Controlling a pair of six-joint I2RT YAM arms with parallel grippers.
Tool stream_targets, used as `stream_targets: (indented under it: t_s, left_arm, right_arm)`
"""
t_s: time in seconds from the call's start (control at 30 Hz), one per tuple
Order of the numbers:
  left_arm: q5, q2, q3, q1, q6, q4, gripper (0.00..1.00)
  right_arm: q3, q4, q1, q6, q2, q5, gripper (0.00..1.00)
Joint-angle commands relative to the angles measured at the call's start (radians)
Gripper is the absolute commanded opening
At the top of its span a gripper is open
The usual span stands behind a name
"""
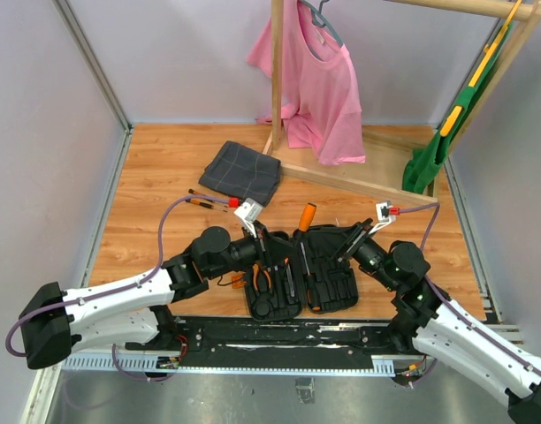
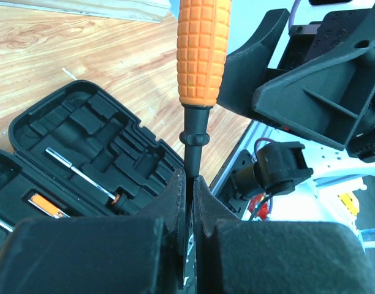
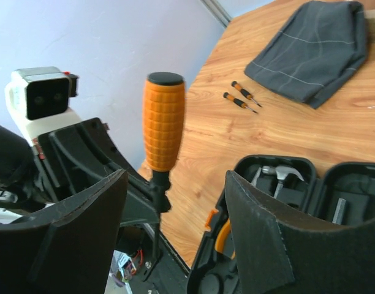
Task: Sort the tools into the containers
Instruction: Pick up the screwdriver from the center of the board.
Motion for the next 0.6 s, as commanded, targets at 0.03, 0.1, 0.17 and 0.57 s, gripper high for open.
stream_targets:
  t_s: [0.03, 0.1, 0.17, 0.57]
  left_arm:
    - [0.006, -0.016, -0.027, -0.008, -0.027, 0.111, 0.0]
    - [0.015, -0.014, -0.03, -0.009, -0.028, 0.121, 0.01]
    - [0.023, -0.012, -0.031, -0.008, -0.027, 0.127, 0.01]
    - [0.024, -0.016, -0.036, -0.009, -0.021, 0.135, 0.01]
  right_arm:
    - [-0.012, 0.214, 0.102, -0.021, 0.08, 0.12, 0.64]
    - [-0.012, 0.258, 0.115, -0.007, 0.127, 0.122, 0.63]
    - [-0.012, 0.298, 0.122, 0.005, 0.169, 0.118, 0.61]
    - [0.015, 0.348, 0.13, 0.014, 0.239, 0.13, 0.39]
